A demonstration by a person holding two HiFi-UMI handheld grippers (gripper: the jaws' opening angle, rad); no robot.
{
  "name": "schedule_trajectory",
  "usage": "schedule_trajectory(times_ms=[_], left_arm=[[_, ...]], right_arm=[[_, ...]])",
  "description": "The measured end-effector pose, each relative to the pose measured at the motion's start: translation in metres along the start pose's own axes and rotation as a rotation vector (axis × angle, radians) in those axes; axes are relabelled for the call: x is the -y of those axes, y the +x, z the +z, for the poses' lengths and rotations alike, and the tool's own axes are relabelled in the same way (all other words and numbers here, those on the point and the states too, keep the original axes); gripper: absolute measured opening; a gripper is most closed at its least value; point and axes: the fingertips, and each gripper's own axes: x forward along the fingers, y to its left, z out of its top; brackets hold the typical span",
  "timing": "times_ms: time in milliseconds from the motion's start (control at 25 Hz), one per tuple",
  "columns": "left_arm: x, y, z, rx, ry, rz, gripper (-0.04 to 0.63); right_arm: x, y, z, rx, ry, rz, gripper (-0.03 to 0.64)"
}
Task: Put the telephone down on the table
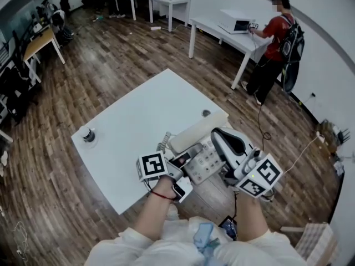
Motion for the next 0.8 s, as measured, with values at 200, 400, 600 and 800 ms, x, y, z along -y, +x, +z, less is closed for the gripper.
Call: schedule_trajectory(times_ms=[200, 400, 600, 800], left_arm=[[-0.004, -0.028, 0.036, 0.042, 0.029, 0.013, 0.170], [-0.006, -0.052, 0.063, 0.101, 0.023, 0.010, 0.170], [-0.005, -0.066, 0.087, 0.156, 0.007, 0.020, 0.170], [-0.009, -0.082, 0.119, 0.235, 0.038, 0.013, 0.170]], right_arm=[[-0.012, 0.046, -0.008, 0.000, 0.019, 0.061, 0.034], [-0.026, 0.082, -0.014, -0.008, 0.019, 0.123, 0.034], [-0.026, 0.108, -0.019, -0.018, 0.046, 0.181, 0.034], [-0.029, 0.140, -0.026, -0.028, 0.066, 0.262, 0.034]])
